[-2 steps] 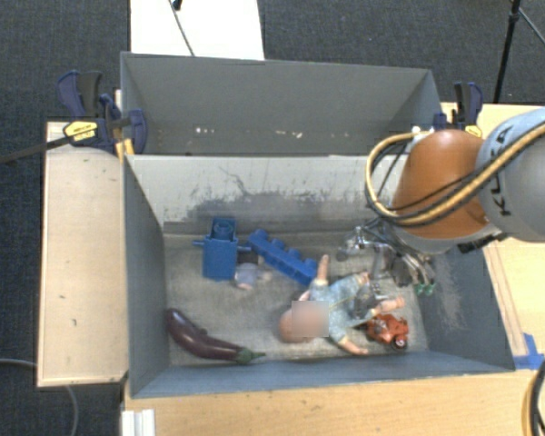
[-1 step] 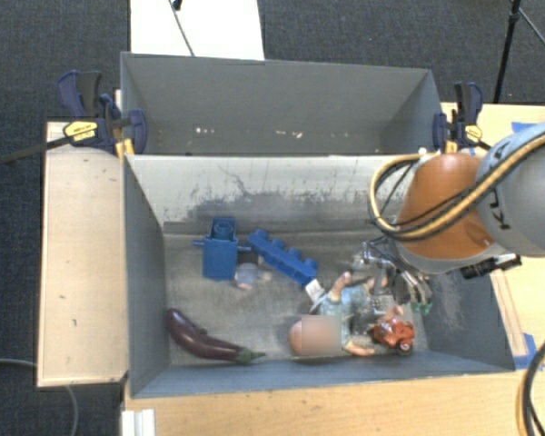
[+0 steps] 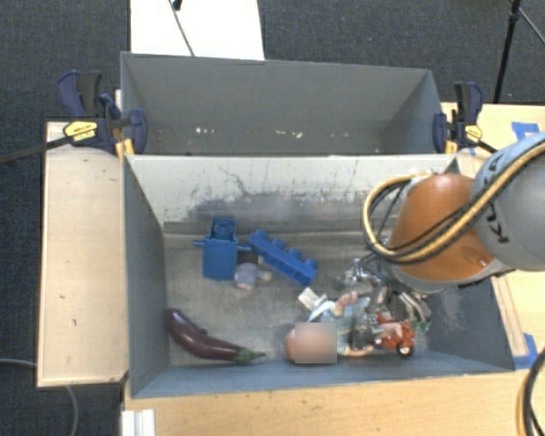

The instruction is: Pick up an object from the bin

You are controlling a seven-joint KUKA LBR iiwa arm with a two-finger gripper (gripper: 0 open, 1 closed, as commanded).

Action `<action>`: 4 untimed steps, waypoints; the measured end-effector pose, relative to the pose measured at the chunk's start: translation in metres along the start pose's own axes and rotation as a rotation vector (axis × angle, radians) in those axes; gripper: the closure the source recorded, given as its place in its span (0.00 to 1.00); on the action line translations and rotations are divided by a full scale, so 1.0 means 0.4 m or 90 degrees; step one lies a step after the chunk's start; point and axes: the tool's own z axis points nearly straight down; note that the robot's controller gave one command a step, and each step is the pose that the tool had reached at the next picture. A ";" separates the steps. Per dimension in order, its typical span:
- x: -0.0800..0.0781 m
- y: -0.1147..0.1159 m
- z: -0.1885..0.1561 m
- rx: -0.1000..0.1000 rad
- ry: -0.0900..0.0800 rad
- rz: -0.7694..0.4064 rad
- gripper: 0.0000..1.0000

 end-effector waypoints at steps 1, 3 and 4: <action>-0.038 -0.022 -0.004 -0.001 0.009 0.044 0.00; -0.008 -0.005 -0.007 0.001 0.003 0.002 1.00; -0.009 -0.006 -0.009 0.001 0.003 0.003 1.00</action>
Offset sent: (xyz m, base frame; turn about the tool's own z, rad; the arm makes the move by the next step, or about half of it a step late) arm 0.0000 0.0000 0.0000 0.0000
